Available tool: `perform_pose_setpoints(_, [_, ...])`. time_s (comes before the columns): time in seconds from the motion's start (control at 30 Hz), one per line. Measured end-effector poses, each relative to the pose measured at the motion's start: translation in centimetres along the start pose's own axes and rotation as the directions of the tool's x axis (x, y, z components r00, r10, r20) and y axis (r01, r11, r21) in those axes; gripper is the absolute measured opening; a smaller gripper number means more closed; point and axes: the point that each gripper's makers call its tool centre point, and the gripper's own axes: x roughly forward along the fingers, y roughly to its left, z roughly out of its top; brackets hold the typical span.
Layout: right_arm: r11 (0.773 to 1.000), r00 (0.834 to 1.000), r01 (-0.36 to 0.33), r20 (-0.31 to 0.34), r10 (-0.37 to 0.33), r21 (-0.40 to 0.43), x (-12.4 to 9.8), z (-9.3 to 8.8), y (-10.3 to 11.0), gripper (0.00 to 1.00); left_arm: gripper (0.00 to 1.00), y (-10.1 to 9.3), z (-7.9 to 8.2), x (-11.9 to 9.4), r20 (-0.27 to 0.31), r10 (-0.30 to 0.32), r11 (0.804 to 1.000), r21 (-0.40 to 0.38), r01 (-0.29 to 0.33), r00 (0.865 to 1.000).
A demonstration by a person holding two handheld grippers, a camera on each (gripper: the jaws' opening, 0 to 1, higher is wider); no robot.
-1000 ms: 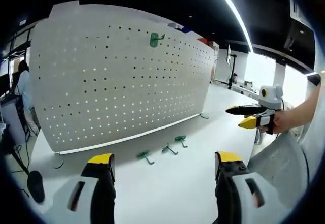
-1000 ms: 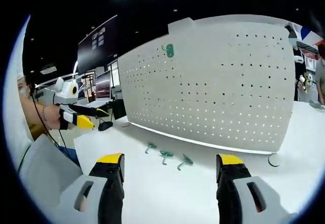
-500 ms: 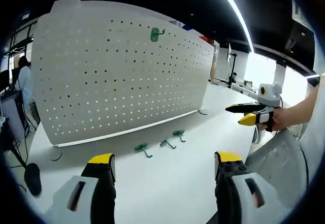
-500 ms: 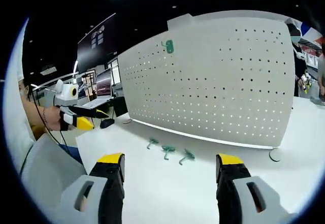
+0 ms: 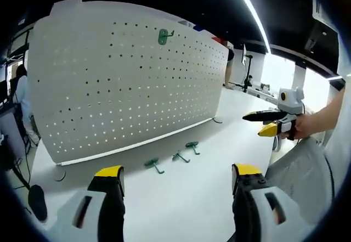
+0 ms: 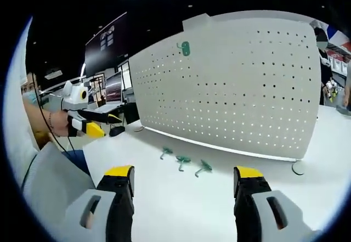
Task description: Insert the hook assembly into the mounting plate slot until the hook locks in place.
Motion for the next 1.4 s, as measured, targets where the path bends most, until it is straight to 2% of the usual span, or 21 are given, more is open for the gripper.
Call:
perform_pose_setpoints(0.13, [1.0,1.0,-0.005,-0.006,0.005,-0.006,0.0,-0.1,0.1,0.71,0.83,0.0,0.8,0.8,-0.009,-0.021,0.999,0.03,0.021,1.0])
perform_pose_setpoints(0.27, [1.0,1.0,-0.007,-0.015,0.007,-0.015,0.1,-0.2,0.1,0.71,0.84,0.0,0.9,1.8,-0.057,-0.047,0.996,0.075,0.051,0.997])
perform_pose_setpoints(0.37, [1.0,1.0,-0.008,-0.018,0.008,-0.017,0.1,-0.2,0.3,0.71,0.82,-0.4,1.1,2.3,-0.072,-0.092,0.991,0.09,0.098,0.993])
perform_pose_setpoints(0.47, [1.0,1.0,-0.005,-0.027,0.004,-0.016,0.1,-0.4,0.2,0.71,0.84,-0.4,0.7,2.9,-0.128,-0.115,0.982,0.136,0.132,0.985])
perform_pose_setpoints(0.6, [1.0,0.999,-0.008,-0.042,0.007,-0.027,0.1,-0.7,0.2,0.71,0.83,-0.4,0.7,3.6,-0.161,-0.141,0.971,0.169,0.168,0.977])
perform_pose_setpoints(0.7, [0.999,0.999,-0.014,-0.051,0.012,-0.037,0.0,-0.9,0.2,0.71,0.84,-0.4,0.3,3.9,-0.22,-0.16,0.946,0.244,0.213,0.962])
perform_pose_setpoints(0.77, [0.999,0.998,-0.019,-0.054,0.017,-0.038,0.0,-1.0,0.3,0.71,0.84,-0.4,0.0,4.1,-0.248,-0.169,0.934,0.267,0.235,0.954])
perform_pose_setpoints(1.03, [0.999,0.998,-0.028,-0.065,0.026,-0.04,0.0,-1.1,0.5,0.71,0.84,0.2,-0.8,5.1,-0.338,-0.183,0.897,0.328,0.298,0.923])
perform_pose_setpoints(1.4, [0.999,0.997,-0.034,-0.073,0.032,-0.025,0.0,-1.4,0.6,0.71,0.83,1.1,-1.6,6.2,-0.424,-0.184,0.85,0.384,0.361,0.887])
